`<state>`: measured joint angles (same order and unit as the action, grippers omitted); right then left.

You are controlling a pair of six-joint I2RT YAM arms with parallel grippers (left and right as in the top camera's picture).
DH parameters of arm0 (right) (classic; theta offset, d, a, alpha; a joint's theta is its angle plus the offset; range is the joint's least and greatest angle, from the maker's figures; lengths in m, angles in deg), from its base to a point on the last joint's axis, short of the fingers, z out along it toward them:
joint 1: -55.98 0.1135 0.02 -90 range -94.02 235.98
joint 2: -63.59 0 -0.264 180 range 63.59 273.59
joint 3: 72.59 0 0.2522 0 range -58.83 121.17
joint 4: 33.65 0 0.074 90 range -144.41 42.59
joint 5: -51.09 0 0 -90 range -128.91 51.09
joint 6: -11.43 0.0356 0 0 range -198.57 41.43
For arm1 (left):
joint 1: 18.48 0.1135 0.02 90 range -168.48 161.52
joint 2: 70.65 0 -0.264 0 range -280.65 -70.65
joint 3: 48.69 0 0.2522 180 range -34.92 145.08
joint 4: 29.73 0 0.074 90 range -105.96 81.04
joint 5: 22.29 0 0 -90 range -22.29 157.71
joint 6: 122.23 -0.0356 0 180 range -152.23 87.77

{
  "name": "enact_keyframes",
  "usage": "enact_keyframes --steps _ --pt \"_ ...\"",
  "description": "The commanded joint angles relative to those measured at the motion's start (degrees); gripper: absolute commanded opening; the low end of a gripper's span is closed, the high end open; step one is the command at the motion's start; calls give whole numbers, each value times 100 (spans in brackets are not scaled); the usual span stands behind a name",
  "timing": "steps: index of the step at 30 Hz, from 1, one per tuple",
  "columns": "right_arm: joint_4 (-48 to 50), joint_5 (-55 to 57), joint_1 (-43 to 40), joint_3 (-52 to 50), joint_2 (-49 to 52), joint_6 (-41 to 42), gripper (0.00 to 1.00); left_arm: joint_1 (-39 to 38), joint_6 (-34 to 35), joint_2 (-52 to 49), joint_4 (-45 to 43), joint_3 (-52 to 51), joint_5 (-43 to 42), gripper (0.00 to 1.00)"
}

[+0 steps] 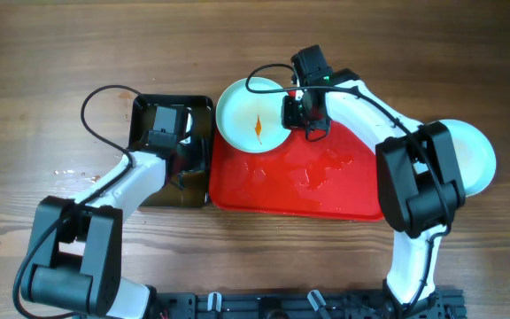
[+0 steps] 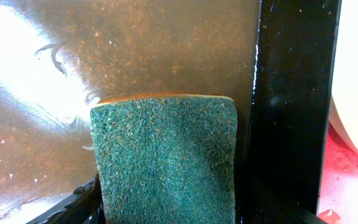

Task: Clean dirty plates on tray and stack at the side
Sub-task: 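Reach right gripper to the back-left plate and pull it forward, then scrub the back-left plate with the sponge, then dip sponge in water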

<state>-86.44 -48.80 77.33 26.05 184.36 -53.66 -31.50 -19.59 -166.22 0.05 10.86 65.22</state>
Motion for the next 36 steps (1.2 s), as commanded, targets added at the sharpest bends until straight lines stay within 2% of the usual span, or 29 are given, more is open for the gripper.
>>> enact_keyframes --steps 1,9,16,17,18,19,20,26,36 --pt "-13 87 57 -15 96 55 4 -31 -2 -168 144 -162 -264 66" --pt "-1613 114 46 -15 83 -459 4 -31 -2 -168 140 -162 -264 66" --pt "-1759 90 52 -15 83 -538 4 -31 -4 -168 -131 -162 -262 67" --pt "-1759 90 52 -15 83 -542 4 -31 -4 -168 -214 -162 -260 64" --pt "-1759 92 52 -15 83 -540 4 -31 -2 -168 -273 -162 -262 51" --pt "-1757 92 52 -15 83 -542 4 -31 -2 -168 -275 -162 -262 17" --pt "-1753 92 52 -15 83 -542 4 -31 2 -168 -227 -162 -262 4" --pt "-1742 90 52 -15 85 -544 4 -31 -2 -81 28 -162 -262 4" --pt "-1716 92 52 -15 85 -566 4 -31 -4 1471 52 -162 -192 4"
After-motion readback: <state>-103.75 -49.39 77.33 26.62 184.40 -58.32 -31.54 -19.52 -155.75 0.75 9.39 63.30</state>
